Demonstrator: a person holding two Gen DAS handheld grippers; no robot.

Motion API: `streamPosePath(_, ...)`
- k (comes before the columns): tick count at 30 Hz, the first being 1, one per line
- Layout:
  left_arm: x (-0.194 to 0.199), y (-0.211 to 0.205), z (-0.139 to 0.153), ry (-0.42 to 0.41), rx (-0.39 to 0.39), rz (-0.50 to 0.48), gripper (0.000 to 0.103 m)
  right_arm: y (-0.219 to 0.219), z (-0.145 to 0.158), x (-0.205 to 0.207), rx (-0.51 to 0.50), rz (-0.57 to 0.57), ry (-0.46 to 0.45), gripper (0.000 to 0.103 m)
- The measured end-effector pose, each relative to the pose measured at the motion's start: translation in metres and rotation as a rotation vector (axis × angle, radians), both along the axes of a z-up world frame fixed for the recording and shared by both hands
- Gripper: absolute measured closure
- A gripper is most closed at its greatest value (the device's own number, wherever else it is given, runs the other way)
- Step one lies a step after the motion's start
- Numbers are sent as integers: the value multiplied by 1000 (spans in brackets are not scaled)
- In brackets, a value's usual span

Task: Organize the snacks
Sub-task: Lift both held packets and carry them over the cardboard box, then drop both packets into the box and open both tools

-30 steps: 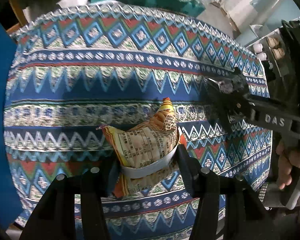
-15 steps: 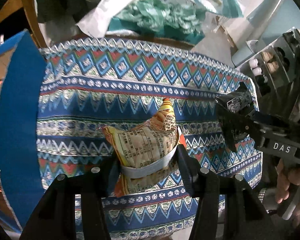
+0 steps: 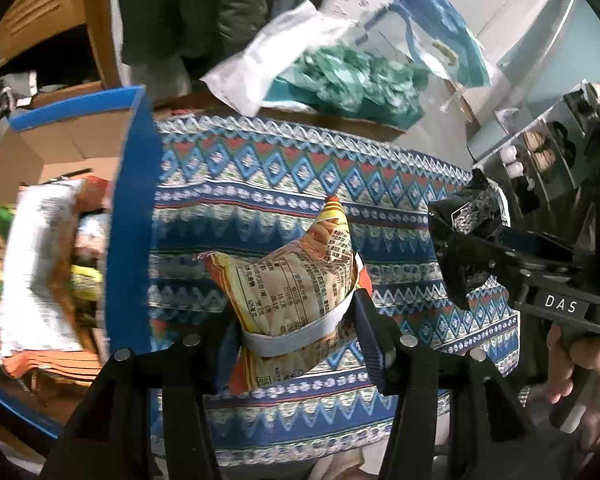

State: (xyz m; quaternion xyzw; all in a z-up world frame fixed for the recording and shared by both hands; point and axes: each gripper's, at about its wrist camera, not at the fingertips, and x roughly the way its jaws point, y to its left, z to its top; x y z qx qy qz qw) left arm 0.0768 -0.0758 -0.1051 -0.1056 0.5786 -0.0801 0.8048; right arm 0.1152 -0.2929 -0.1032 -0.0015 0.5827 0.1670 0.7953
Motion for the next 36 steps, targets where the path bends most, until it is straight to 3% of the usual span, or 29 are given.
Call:
streamPosePath(22,-21,136,44,-74,1,170,50,156,42,13,59,236,-51,24)
streamPosePath(36,-18,224,49,-81,21,313,50,251,46,25,82,330,-38,24)
